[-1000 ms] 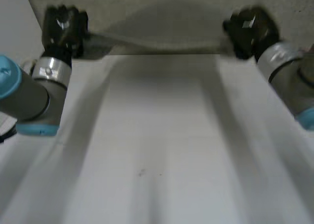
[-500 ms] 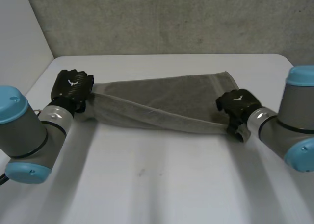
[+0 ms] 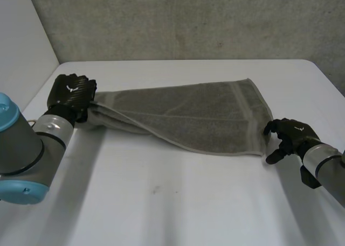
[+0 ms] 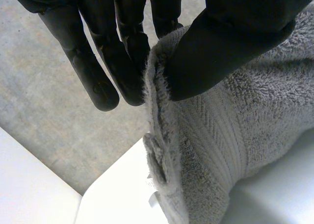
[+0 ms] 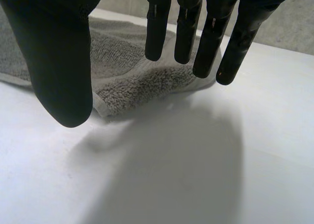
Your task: Fold the towel.
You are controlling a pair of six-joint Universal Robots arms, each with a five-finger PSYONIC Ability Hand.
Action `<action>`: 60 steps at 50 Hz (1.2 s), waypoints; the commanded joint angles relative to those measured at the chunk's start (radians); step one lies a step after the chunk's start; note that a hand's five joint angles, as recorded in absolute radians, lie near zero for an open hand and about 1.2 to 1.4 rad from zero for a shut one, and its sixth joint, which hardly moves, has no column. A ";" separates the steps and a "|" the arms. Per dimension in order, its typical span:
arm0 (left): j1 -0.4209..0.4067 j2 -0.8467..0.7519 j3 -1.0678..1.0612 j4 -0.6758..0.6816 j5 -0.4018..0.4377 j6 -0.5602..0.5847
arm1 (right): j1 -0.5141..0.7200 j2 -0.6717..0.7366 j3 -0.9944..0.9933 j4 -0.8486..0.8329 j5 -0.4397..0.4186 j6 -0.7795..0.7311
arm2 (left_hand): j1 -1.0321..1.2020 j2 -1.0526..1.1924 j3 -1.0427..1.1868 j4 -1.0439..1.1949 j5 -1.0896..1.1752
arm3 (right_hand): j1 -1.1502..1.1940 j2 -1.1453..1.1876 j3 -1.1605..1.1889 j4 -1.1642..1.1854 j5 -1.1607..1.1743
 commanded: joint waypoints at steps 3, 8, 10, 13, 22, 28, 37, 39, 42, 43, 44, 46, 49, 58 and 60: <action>-0.005 -0.001 -0.007 0.001 -0.002 0.000 | 0.009 0.019 0.010 -0.085 -0.007 0.057 | 0.191 0.178 0.180 0.178 0.181 | 0.077 0.017 0.037 0.041 0.051; -0.003 -0.001 -0.007 0.001 -0.002 0.000 | 0.018 0.046 -0.011 -0.109 -0.009 0.052 | 0.191 0.178 0.180 0.178 0.181 | 0.144 0.085 0.105 0.108 0.119; -0.003 -0.001 -0.007 -0.001 -0.002 0.000 | 0.021 0.062 -0.023 -0.109 -0.009 0.052 | 0.191 0.178 0.180 0.178 0.181 | 0.168 0.109 0.129 0.132 0.142; -0.003 -0.001 -0.008 -0.001 -0.002 0.000 | 0.026 0.085 -0.046 -0.109 -0.011 0.052 | 0.191 0.178 0.180 0.178 0.181 | 0.174 0.114 0.134 0.138 0.148; 0.001 -0.001 -0.010 0.001 -0.002 0.000 | 0.056 0.132 -0.074 -0.103 -0.011 0.050 | 0.191 0.178 0.180 0.178 0.181 | 0.165 0.106 0.126 0.129 0.139; 0.004 -0.002 -0.010 0.001 0.000 0.000 | 0.066 0.134 -0.076 -0.106 -0.011 0.050 | 0.191 0.178 0.180 0.178 0.181 | 0.136 0.076 0.096 0.100 0.110; 0.004 -0.002 -0.011 -0.001 0.000 0.000 | 0.066 0.155 -0.097 -0.111 -0.004 0.038 | 0.191 0.178 0.180 0.178 0.181 | 0.183 0.123 0.143 0.147 0.157; 0.004 -0.004 -0.011 -0.001 0.000 0.000 | 0.066 0.164 -0.105 -0.112 0.002 0.028 | 0.191 0.178 0.180 0.178 0.181 | 0.197 0.138 0.158 0.161 0.172; 0.006 -0.004 -0.011 -0.001 0.000 0.000 | 0.066 0.183 -0.125 -0.112 0.006 -0.003 | 0.191 0.178 0.180 0.178 0.181 | 0.253 0.194 0.213 0.217 0.227; 0.006 -0.004 -0.011 -0.001 0.000 0.000 | 0.066 0.183 -0.125 -0.112 0.006 -0.003 | 0.191 0.178 0.180 0.178 0.181 | 0.253 0.194 0.214 0.217 0.228; 0.006 -0.004 -0.011 -0.001 0.000 0.000 | 0.066 0.188 -0.137 -0.117 0.011 -0.017 | 0.191 0.178 0.180 0.178 0.181 | 0.268 0.208 0.228 0.232 0.242; 0.007 -0.004 -0.011 -0.001 0.000 0.000 | 0.066 0.191 -0.148 -0.125 0.019 -0.026 | 0.191 0.178 0.180 0.178 0.181 | 0.318 0.258 0.278 0.282 0.292; 0.007 -0.004 -0.011 -0.002 0.000 0.000 | 0.062 0.192 -0.166 -0.141 0.057 -0.031 | 0.191 0.178 0.180 0.178 0.181 | 0.388 0.329 0.349 0.352 0.362; 0.009 -0.004 -0.013 -0.015 0.000 0.000 | 0.056 0.175 -0.184 -0.135 0.086 -0.034 | 0.191 0.178 0.180 0.178 0.181 | 0.850 0.791 0.811 0.814 0.825; 0.009 -0.004 -0.013 -0.015 -0.002 0.000 | 0.055 0.171 -0.187 -0.134 0.085 -0.034 | 0.191 0.178 0.180 0.178 0.181 | 0.944 0.885 0.905 0.908 0.918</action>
